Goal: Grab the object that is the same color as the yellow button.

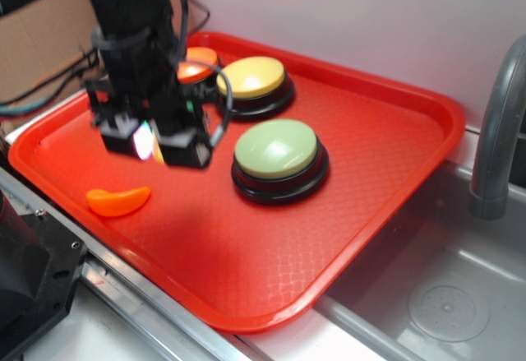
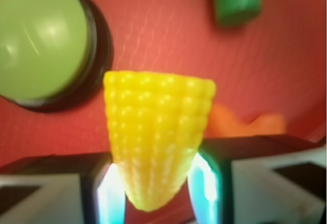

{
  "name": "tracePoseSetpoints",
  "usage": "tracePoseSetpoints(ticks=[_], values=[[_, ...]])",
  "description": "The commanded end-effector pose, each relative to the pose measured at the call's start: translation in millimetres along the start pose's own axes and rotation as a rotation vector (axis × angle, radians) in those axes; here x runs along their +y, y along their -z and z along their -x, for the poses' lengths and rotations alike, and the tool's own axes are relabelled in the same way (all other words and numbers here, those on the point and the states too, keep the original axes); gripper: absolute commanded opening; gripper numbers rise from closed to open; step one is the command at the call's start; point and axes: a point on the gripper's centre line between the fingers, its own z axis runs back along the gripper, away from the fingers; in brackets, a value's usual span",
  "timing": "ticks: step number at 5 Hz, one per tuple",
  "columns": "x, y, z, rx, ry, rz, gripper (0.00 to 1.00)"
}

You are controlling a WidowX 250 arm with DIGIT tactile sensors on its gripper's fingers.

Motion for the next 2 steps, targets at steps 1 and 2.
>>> tracePoseSetpoints(ticks=[1, 2], values=[[18, -56, -48, -0.046, 0.069, 0.009, 0.00], [29, -60, -59, -0.038, 0.044, 0.067, 0.00]])
